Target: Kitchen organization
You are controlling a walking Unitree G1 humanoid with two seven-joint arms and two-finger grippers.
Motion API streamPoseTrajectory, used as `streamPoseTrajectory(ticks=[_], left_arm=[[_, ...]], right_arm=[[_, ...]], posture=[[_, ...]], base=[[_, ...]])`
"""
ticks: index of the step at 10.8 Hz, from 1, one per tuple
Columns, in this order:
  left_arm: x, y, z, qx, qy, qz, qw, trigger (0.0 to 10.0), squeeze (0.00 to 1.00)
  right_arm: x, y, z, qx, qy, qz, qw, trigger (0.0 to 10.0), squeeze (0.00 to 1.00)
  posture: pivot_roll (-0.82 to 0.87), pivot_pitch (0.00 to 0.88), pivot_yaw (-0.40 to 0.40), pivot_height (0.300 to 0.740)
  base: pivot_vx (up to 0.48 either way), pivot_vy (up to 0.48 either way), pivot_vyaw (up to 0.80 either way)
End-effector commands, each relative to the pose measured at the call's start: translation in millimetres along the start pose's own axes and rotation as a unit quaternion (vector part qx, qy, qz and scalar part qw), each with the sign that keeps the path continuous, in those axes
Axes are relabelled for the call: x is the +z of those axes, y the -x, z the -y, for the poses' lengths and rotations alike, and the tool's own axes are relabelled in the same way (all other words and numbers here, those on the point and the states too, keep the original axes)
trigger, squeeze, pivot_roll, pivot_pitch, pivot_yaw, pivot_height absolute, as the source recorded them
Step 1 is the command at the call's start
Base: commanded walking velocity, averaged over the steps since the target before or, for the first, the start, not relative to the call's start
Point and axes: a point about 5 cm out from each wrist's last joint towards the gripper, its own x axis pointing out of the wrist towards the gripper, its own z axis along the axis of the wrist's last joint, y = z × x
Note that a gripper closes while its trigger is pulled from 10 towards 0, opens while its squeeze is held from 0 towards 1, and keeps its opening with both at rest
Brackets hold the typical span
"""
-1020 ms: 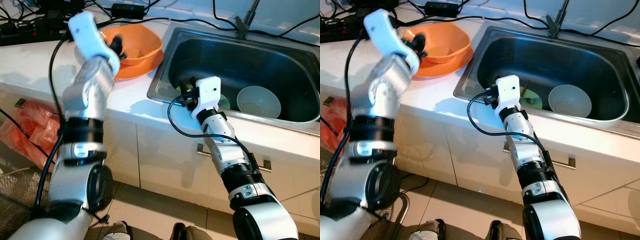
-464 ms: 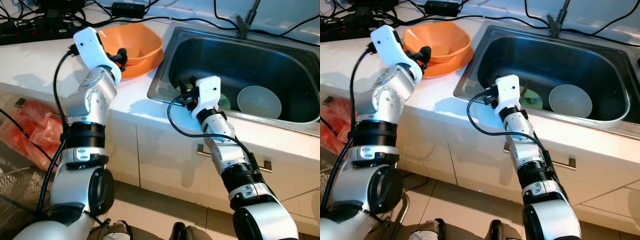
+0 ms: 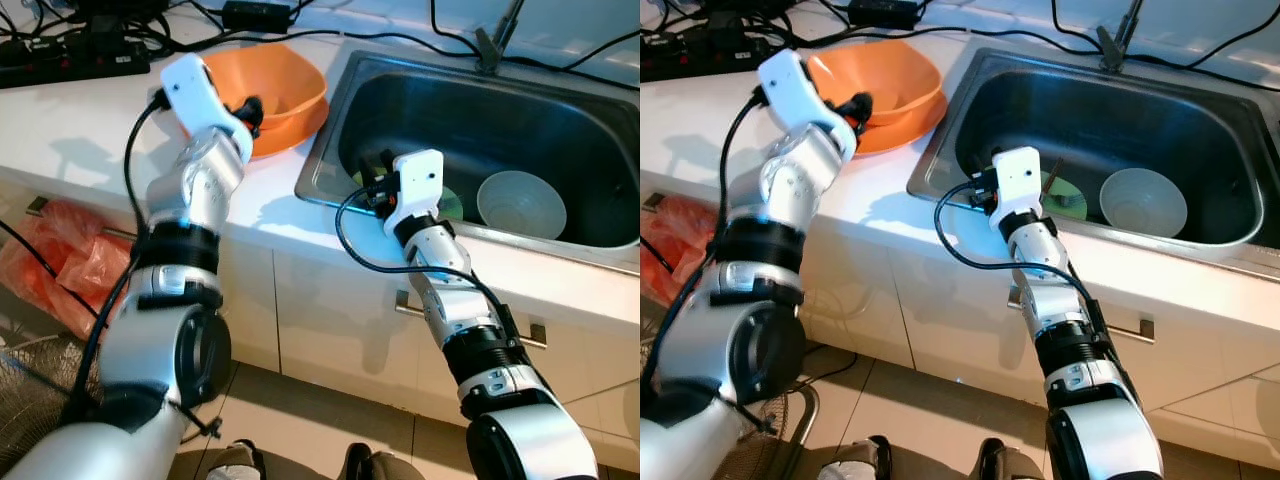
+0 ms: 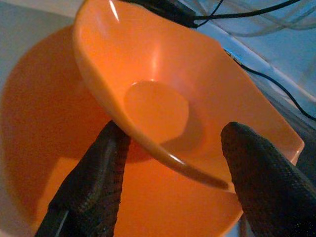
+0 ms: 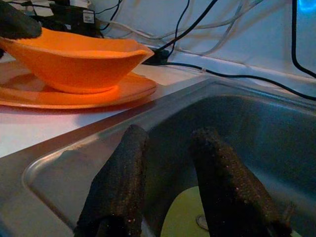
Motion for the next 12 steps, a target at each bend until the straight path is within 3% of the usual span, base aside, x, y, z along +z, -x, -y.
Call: streamPoseTrajectory(ticks=[1, 6, 7, 8, 9, 11, 12], left_arm=[[3, -2.4, 3.1, -0.004, 0.004, 0.002, 1.000, 10.0, 0.00], [-14, -9.9, -9.3, 0.024, 0.038, -0.028, 0.999, 10.0, 0.00], [-18, -10.3, -10.8, 0.027, 0.049, -0.035, 0.998, 9.3, 0.00], [-23, -10.4, -12.7, 0.029, 0.059, -0.044, 0.997, 7.1, 0.00], [-30, -10.4, -14.9, 0.033, 0.073, -0.055, 0.995, 3.0, 0.00], [-32, -10.5, -14.8, 0.035, 0.074, -0.056, 0.995, 0.0, 0.00], [-32, -10.6, -14.6, 0.034, 0.075, -0.055, 0.995, 0.0, 0.00]], right_arm=[[-18, 8.4, 2.4, -0.003, -0.005, -0.042, 0.999, 10.0, 0.00], [-18, 8.0, 3.3, -0.003, -0.003, -0.045, 0.999, 10.0, 0.00], [-18, 7.9, 3.4, -0.003, -0.003, -0.045, 0.999, 10.0, 0.00], [-18, 7.8, 3.6, -0.003, -0.002, -0.045, 0.999, 10.0, 0.00], [-17, 7.9, 4.2, -0.003, -0.002, -0.045, 0.999, 10.0, 0.00], [-17, 8.3, 4.7, -0.003, -0.001, -0.045, 0.999, 10.0, 0.00], [-17, 8.6, 4.7, -0.003, -0.001, -0.046, 0.999, 10.0, 0.00]], posture=[[0.08, 0.149, -0.030, 0.740], [0.07, 0.145, -0.030, 0.740], [0.07, 0.144, -0.031, 0.740], [0.07, 0.145, -0.032, 0.740], [0.07, 0.146, -0.033, 0.740], [0.07, 0.146, -0.035, 0.740], [0.07, 0.145, -0.035, 0.740]], base=[[0.000, 0.000, 0.00], [0.000, 0.000, 0.00], [0.000, 0.000, 0.00], [0.000, 0.000, 0.00], [0.000, 0.000, 0.00], [0.000, 0.000, 0.00], [0.000, 0.000, 0.00]])
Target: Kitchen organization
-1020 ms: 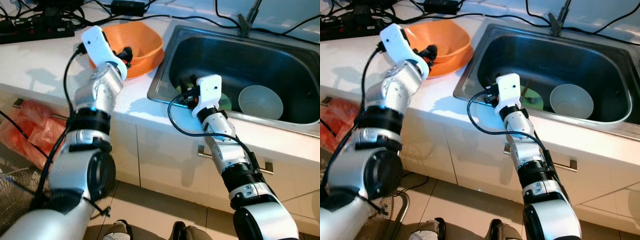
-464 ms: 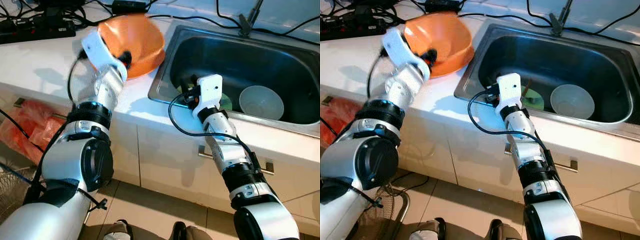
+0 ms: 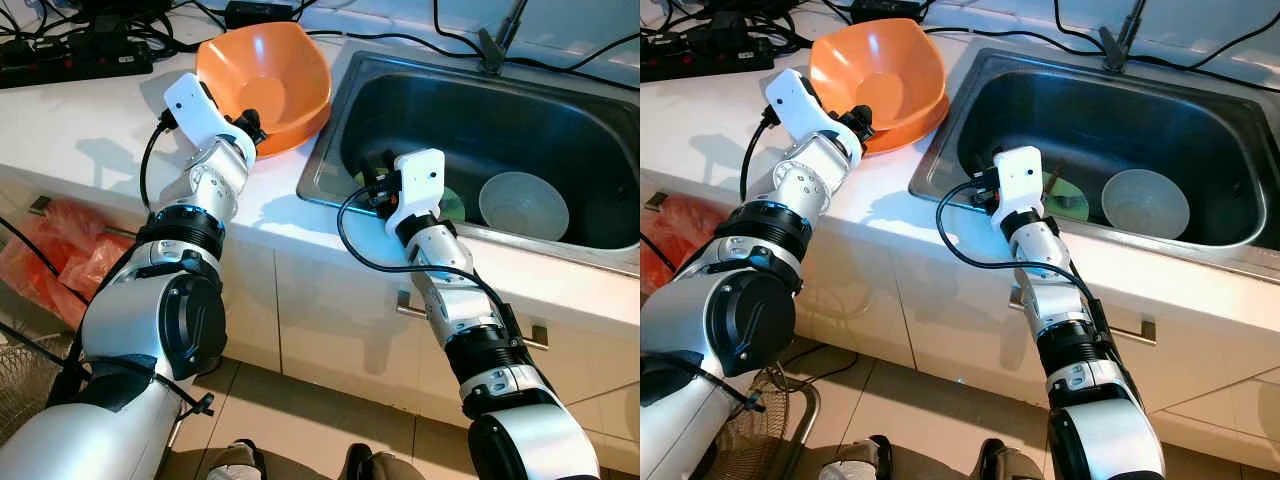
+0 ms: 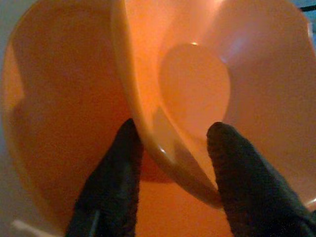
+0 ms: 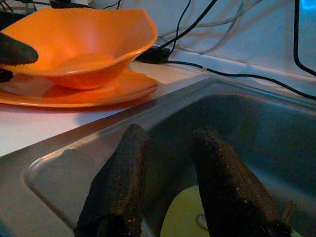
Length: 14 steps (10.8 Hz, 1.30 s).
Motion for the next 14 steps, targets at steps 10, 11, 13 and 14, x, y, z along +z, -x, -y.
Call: streamPoseTrajectory(ticks=[10, 11, 13, 14], left_arm=[[-15, -0.7, -12.9, 0.021, 0.006, -0.020, 1.000, 0.0, 0.00], [-15, -0.7, -13.1, 0.021, 0.008, -0.018, 1.000, 0.0, 0.00], [-6, -0.3, -7.6, -0.005, 0.029, 0.017, 0.999, 0.0, 0.00], [1, 0.7, -1.5, -0.034, 0.038, 0.048, 0.998, 0.0, 0.00]], right_arm=[[-19, 8.2, 1.6, -0.004, -0.005, -0.045, 0.999, 10.0, 0.00], [-19, 8.3, 1.8, -0.004, -0.005, -0.045, 0.999, 10.0, 0.00], [-19, 8.3, 2.0, -0.005, -0.005, -0.045, 0.999, 10.0, 0.00], [-19, 8.3, 1.9, -0.005, -0.005, -0.045, 0.999, 10.0, 0.00]], posture=[[0.07, 0.145, -0.036, 0.740], [0.07, 0.145, -0.037, 0.740], [0.08, 0.145, -0.039, 0.740], [0.08, 0.143, -0.040, 0.740]], base=[[0.000, 0.000, 0.00], [0.000, 0.000, 0.00], [0.000, 0.000, 0.00], [0.000, 0.000, 0.00]])
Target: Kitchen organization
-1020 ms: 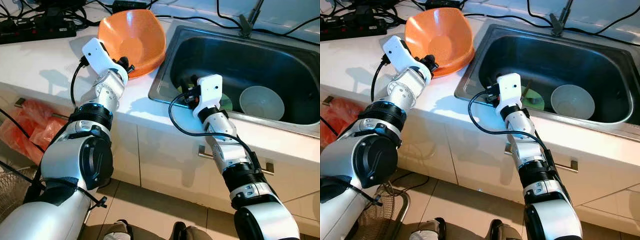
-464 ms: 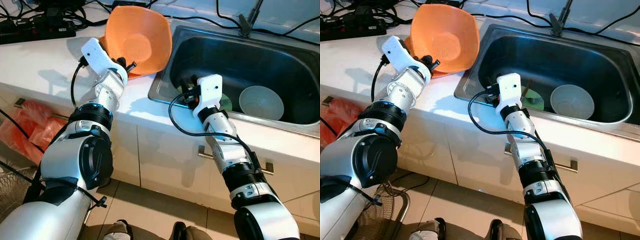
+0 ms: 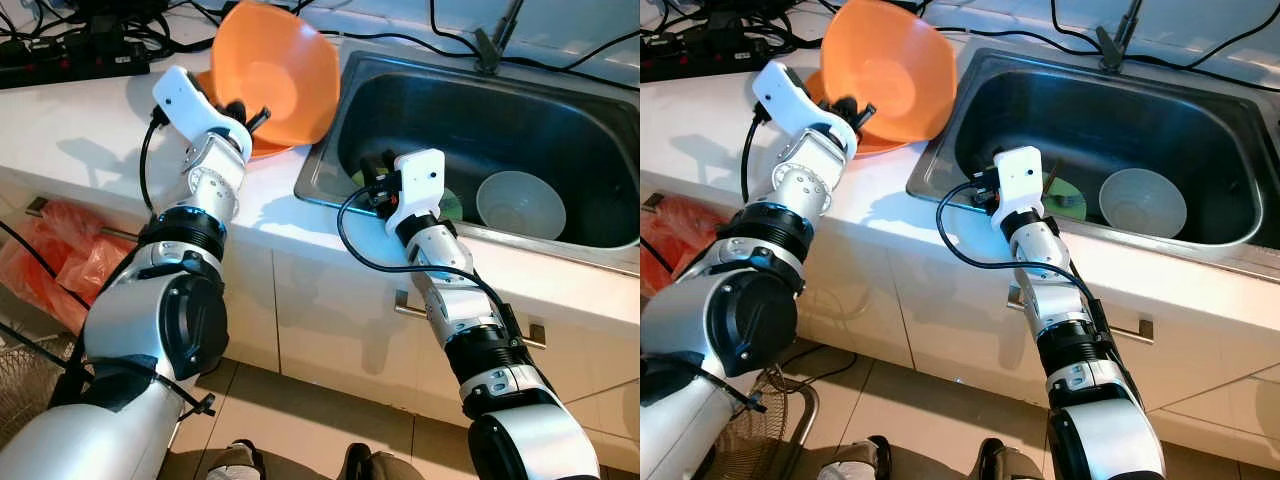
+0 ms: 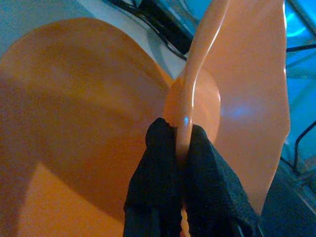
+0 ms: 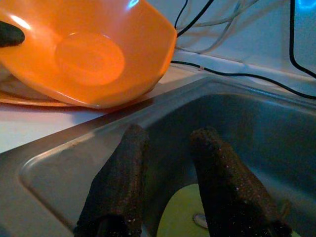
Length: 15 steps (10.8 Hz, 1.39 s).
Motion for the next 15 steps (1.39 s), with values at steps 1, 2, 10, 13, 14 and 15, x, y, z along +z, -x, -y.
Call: streamPoseTrajectory(ticks=[1, 2, 10, 13, 14, 15], left_arm=[[-3, 1.5, 1.9, -0.021, -0.005, 0.010, 1.000, 0.0, 0.00], [0, 2.7, 6.0, -0.042, 0.001, 0.028, 0.999, 0.0, 0.00], [-3, 27.4, 27.6, -0.201, -0.033, 0.105, 0.973, 10.0, 0.00], [-5, 37.8, 17.5, -0.226, -0.083, 0.115, 0.964, 10.0, 0.00], [-5, 40.6, 17.7, -0.232, -0.089, 0.115, 0.962, 10.0, 0.00], [-5, 42.5, 18.8, -0.241, -0.092, 0.114, 0.959, 10.0, 0.00]], right_arm=[[-19, 8.0, 1.9, -0.006, -0.006, -0.044, 0.999, 10.0, 0.00], [-19, 7.8, 2.1, -0.008, -0.006, -0.043, 0.999, 10.0, 0.00], [-13, 4.6, 4.8, -0.023, -0.045, -0.031, 0.998, 10.0, 0.00], [1, -1.1, 20.6, -0.045, -0.164, -0.015, 0.985, 10.0, 0.00], [3, -2.1, 27.6, -0.052, -0.200, -0.014, 0.978, 10.0, 0.00], [6, -2.7, 31.4, -0.053, -0.206, -0.011, 0.977, 10.0, 0.00]], posture=[[0.08, 0.142, -0.041, 0.740], [0.08, 0.142, -0.041, 0.740], [0.08, 0.109, -0.032, 0.740], [0.07, 0.101, -0.024, 0.740], [0.07, 0.100, -0.023, 0.740], [0.07, 0.099, -0.023, 0.740]], base=[[0.000, 0.000, 0.00], [0.000, 0.000, 0.00], [0.000, 0.000, 0.00], [0.000, 0.000, 0.00], [0.000, 0.000, 0.00], [0.000, 0.000, 0.00]])
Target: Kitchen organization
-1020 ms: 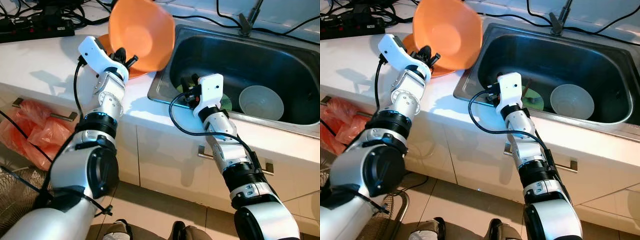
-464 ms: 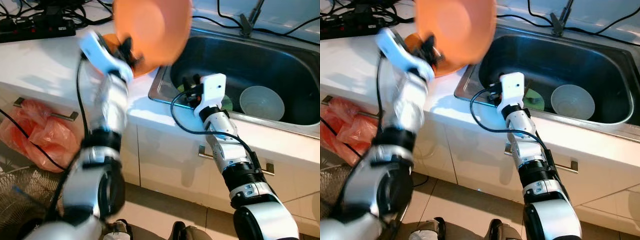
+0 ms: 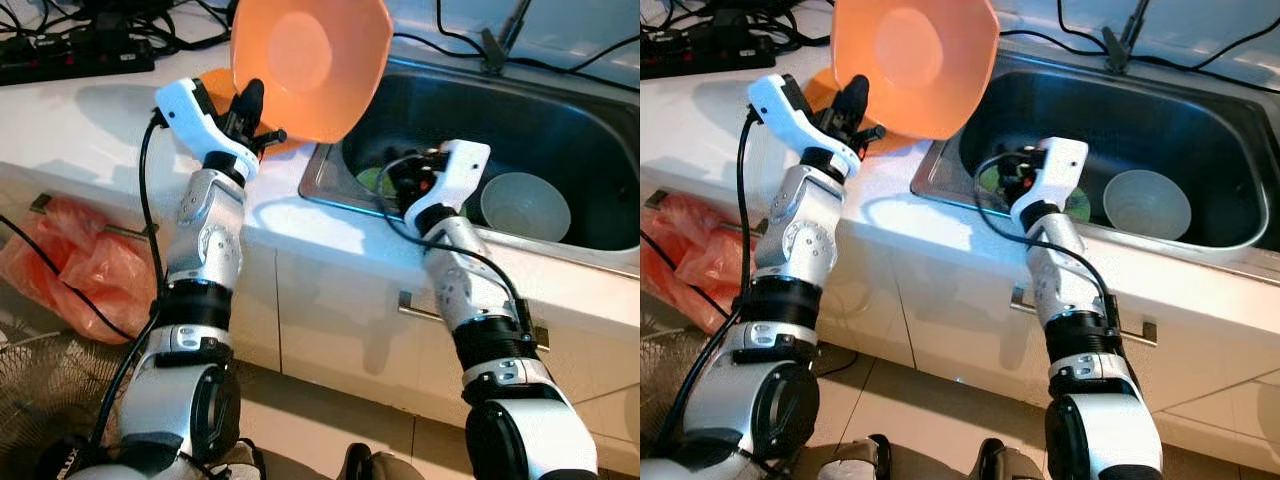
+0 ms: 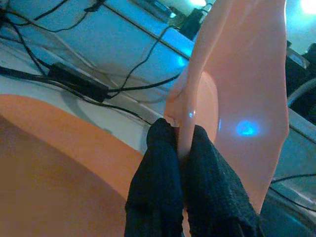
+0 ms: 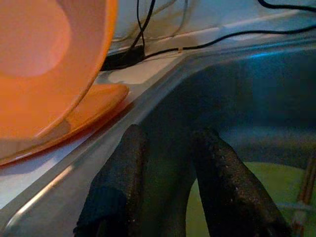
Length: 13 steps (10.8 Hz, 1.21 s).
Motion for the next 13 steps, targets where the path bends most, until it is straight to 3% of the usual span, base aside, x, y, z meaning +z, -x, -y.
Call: streamPoseTrajectory(ticks=[1, 2, 3, 4, 5, 13], left_arm=[[7, -2.1, 12.7, -0.039, -0.017, 0.011, 0.999, 10.0, 0.00], [5, -0.6, 16.9, -0.049, -0.020, 0.007, 0.999, 10.0, 0.00], [4, 0.5, 20.3, -0.056, -0.022, 0.004, 0.998, 10.0, 0.00], [3, 0.7, 22.1, -0.059, -0.021, 0.002, 0.998, 10.0, 0.00], [-1, 1.5, 27.2, -0.073, -0.024, -0.006, 0.997, 10.0, 0.00], [-1, 3.5, 32.8, -0.088, -0.006, -0.010, 0.996, 10.0, 0.00]], right_arm=[[9, -1.7, 3.3, 0.001, -0.011, 0.009, 1.000, 10.0, 0.00], [17, -3.5, 3.3, 0.008, -0.018, 0.014, 1.000, 10.0, 0.89], [27, -5.9, 3.1, 0.015, -0.016, 0.023, 0.999, 10.0, 1.00], [33, -7.3, 2.1, 0.019, -0.012, 0.030, 0.999, 10.0, 1.00], [49, -10.4, -4.8, 0.041, -0.010, 0.050, 0.998, 10.0, 0.00], [40, -9.8, -4.1, 0.049, -0.039, 0.016, 0.998, 10.0, 0.00]], posture=[[0.07, 0.099, -0.022, 0.740], [0.07, 0.101, -0.024, 0.740], [0.06, 0.103, -0.025, 0.740], [0.06, 0.105, -0.027, 0.740], [0.06, 0.110, -0.028, 0.740], [0.07, 0.135, -0.039, 0.740]], base=[[0.000, 0.000, 0.00], [0.000, 0.000, 0.00], [0.000, 0.000, 0.00], [0.000, 0.000, 0.00], [0.000, 0.000, 0.00], [0.000, 0.000, 0.00]])
